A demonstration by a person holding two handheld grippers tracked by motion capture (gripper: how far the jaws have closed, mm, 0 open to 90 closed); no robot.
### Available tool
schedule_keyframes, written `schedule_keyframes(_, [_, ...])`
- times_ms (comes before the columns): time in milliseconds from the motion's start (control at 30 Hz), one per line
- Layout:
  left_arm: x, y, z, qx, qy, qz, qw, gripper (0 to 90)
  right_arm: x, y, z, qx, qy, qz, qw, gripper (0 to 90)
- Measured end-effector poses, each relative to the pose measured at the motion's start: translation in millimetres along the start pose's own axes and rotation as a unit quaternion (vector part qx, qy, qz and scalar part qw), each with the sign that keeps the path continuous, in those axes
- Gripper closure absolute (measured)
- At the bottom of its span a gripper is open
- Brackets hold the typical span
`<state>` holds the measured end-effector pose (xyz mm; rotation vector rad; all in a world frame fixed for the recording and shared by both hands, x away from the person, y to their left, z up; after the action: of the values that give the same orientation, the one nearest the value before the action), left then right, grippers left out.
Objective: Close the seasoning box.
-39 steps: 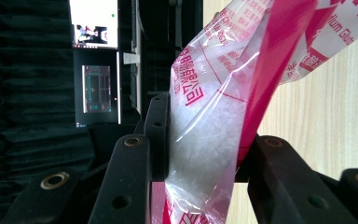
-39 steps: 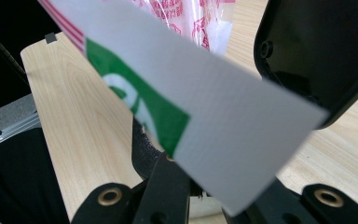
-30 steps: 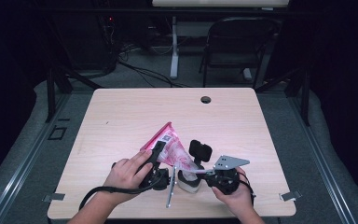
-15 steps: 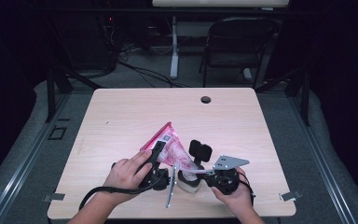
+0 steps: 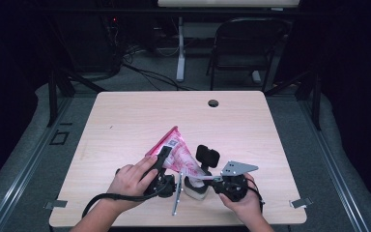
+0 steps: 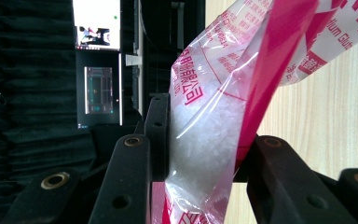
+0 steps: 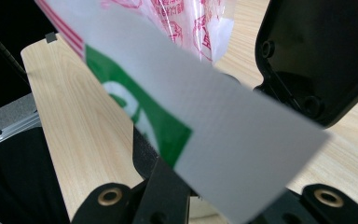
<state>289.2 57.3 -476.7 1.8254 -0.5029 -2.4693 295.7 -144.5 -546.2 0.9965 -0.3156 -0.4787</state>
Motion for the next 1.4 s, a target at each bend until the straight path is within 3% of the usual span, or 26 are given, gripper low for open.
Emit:
schedule_keyframes(133, [-0.2,0.0,-0.3,0.001,-0.001,0.000,1.0000,69.2,0.3,-0.1,0.1,0.000,0.001,-0.001,1.0000,90.0])
schedule_keyframes(167, [-0.5,0.0,0.7,-0.009,-0.005,-0.001,0.9999,69.2,0.3,0.0,0.0,0.000,0.001,-0.001,1.0000,90.0])
schedule_keyframes(267, [-0.5,0.2,-0.2,0.003,0.000,0.000,1.0000,69.2,0.1,0.0,-0.1,0.000,0.002,-0.001,1.0000,90.0])
schedule_keyframes(767, [-1.3,1.6,-0.4,0.005,0.001,0.003,1.0000,69.2,0.9,0.1,0.6,0.002,0.000,-0.002,1.0000,90.0])
schedule_keyframes(833, [-1.4,1.7,0.7,-0.005,-0.004,0.003,1.0000,69.3,0.7,0.2,0.6,0.001,0.000,-0.001,1.0000,90.0])
schedule_keyframes(1000, [-2.6,2.7,0.0,0.006,0.003,-0.002,1.0000,69.3,0.6,0.3,0.5,0.001,0.001,-0.001,1.0000,90.0])
schedule_keyframes(1400, [-3.2,4.0,1.2,0.005,0.004,-0.002,1.0000,69.3,0.2,0.8,0.5,0.004,0.000,-0.002,1.0000,90.0])
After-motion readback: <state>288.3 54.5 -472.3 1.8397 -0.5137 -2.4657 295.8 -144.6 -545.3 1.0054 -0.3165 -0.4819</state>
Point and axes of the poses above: each handheld gripper's, and its own axes: z roughly backward along the jaws, y roughly out of its top, x roughly to its right, the point moved 4 cm from there along -z, roughly forward along the jaws, and after that the axes turned 13 degrees about z, right-handed, at the moved point
